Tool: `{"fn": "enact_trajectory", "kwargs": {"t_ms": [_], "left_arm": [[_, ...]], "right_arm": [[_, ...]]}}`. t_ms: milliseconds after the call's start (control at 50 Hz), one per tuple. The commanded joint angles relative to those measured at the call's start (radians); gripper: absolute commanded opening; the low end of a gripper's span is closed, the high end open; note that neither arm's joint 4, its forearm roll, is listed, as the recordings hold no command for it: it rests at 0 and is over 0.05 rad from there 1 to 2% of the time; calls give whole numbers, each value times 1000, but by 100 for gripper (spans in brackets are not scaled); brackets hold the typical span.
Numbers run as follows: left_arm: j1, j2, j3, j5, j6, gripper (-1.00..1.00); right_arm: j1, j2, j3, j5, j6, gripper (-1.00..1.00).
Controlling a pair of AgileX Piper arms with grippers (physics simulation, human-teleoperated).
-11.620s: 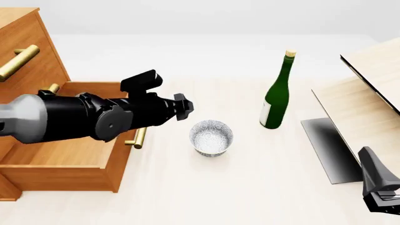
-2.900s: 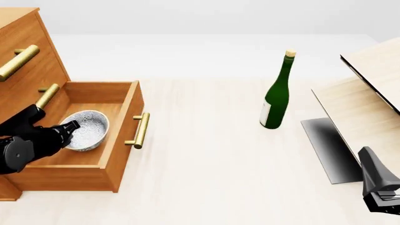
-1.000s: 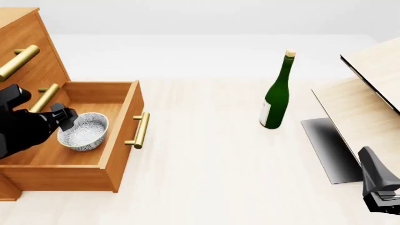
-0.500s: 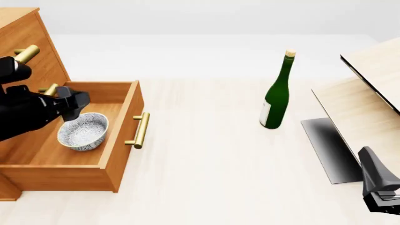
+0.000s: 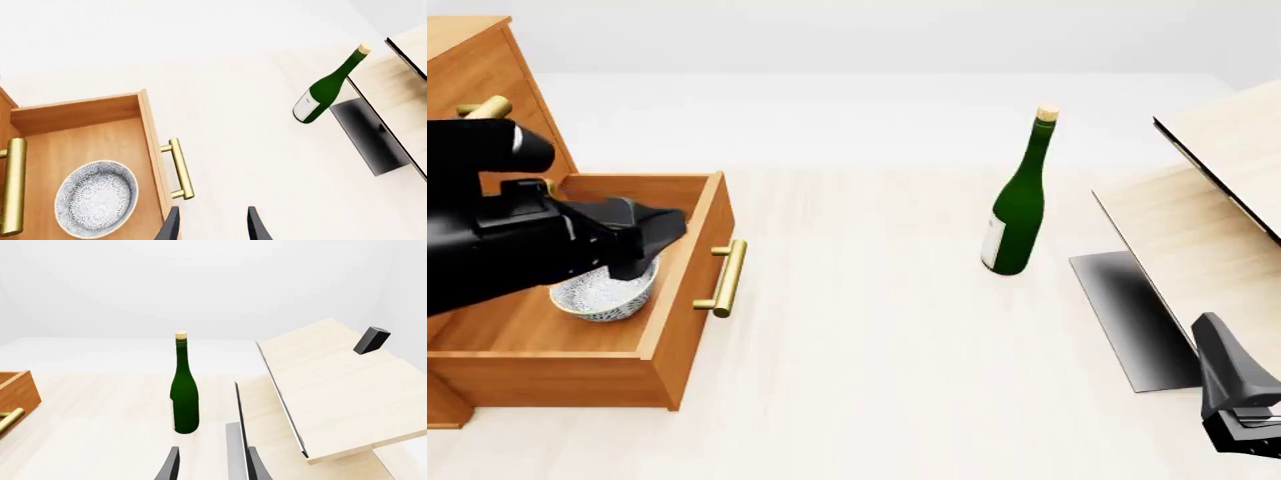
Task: Put the bowl in the bottom drawer of the cabinet and close it.
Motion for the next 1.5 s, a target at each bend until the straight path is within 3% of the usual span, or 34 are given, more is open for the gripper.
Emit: {"fn": "enact_trajectory", "kwargs": {"t_ms": [20,300,500,920,1120,1160,1220,1420,1460,1500], "left_arm": [[-75,33,30,-11,-10,100],[-168,20,90,-51,-54,100],[-243,113,124,-149,-116,100],[-306,241,224,-345,-252,100],[-296,265,289,-418,-310,100],[-259,267,306,-426,-305,100],[-296,292,334,-474,-349,100],[-232,300,384,-511,-355,100],[-179,292,398,-508,-340,100],[-198,298,428,-550,-394,100]], "right_arm": [[0,0,0,0,0,100],[0,0,0,0,0,100],[0,0,0,0,0,100],[0,0,0,0,0,100],[0,0,0,0,0,100],[0,0,0,0,0,100],[0,0,0,0,0,100],[0,0,0,0,0,100],[0,0,0,0,0,100],[0,0,0,0,0,100]]}}
